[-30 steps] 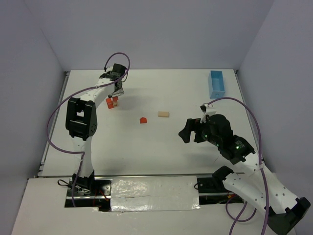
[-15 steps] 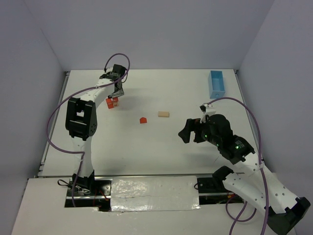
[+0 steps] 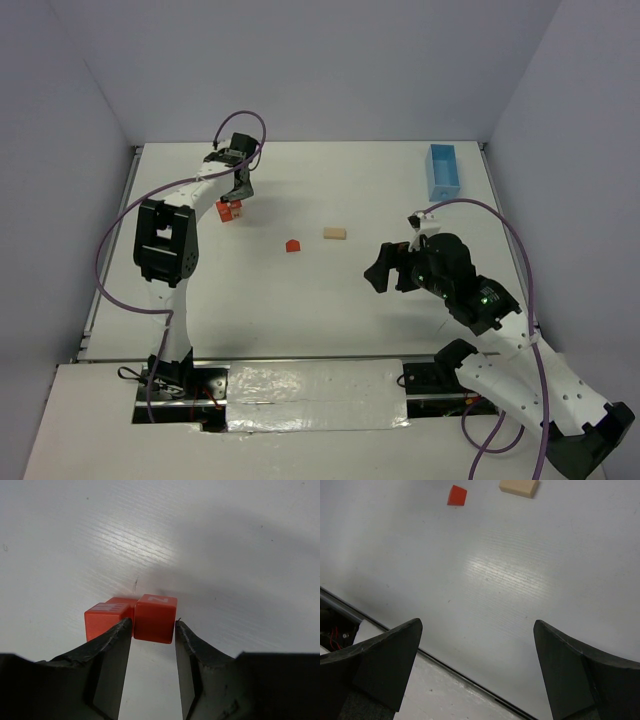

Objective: Build the wood block tower

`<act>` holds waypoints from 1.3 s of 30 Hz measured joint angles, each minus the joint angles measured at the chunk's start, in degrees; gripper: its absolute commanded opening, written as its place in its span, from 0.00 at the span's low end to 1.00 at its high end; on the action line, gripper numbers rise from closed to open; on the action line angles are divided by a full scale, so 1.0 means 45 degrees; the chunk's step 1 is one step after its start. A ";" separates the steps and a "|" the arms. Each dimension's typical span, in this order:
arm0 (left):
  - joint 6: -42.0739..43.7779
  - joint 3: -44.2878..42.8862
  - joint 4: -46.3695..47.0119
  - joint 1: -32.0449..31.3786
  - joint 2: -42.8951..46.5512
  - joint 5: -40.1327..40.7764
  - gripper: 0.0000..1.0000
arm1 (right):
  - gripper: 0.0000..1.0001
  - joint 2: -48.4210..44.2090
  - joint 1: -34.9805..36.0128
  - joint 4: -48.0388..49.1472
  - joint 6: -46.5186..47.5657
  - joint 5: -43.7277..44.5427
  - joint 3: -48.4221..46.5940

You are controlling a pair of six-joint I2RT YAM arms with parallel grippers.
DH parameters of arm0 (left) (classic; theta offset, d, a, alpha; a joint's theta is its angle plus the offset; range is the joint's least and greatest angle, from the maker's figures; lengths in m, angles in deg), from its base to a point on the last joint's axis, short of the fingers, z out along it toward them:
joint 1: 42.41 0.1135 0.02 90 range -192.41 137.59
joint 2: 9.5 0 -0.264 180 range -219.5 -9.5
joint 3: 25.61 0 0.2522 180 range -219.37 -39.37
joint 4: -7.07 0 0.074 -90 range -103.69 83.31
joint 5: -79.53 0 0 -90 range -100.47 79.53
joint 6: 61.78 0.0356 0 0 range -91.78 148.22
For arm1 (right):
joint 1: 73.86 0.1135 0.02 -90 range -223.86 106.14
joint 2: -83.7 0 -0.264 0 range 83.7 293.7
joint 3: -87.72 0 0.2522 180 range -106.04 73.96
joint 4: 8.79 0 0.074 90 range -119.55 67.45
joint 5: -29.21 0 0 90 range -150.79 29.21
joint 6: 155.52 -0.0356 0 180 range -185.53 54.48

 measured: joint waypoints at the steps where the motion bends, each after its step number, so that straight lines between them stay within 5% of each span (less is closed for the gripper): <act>1: 0.0005 0.0000 -0.0005 0.0000 0.0000 -0.0010 0.52 | 1.00 0.0010 0.0000 0.0000 0.0000 0.0000 0.0000; 25: 0.0029 -0.0185 -0.0024 0.0000 0.0413 -0.0325 0.53 | 1.00 0.0170 0.0000 0.0015 0.0005 -0.0029 0.0000; 34: 0.0107 -0.1093 -0.0155 -0.0087 0.0631 -0.0515 0.08 | 1.00 0.0170 0.0000 0.0015 0.0010 -0.0044 0.0000; 39: 0.0053 -0.3327 -0.0656 -0.0345 -0.0034 -0.0505 0.00 | 1.00 0.0214 0.0000 0.0010 0.0010 -0.0039 0.0000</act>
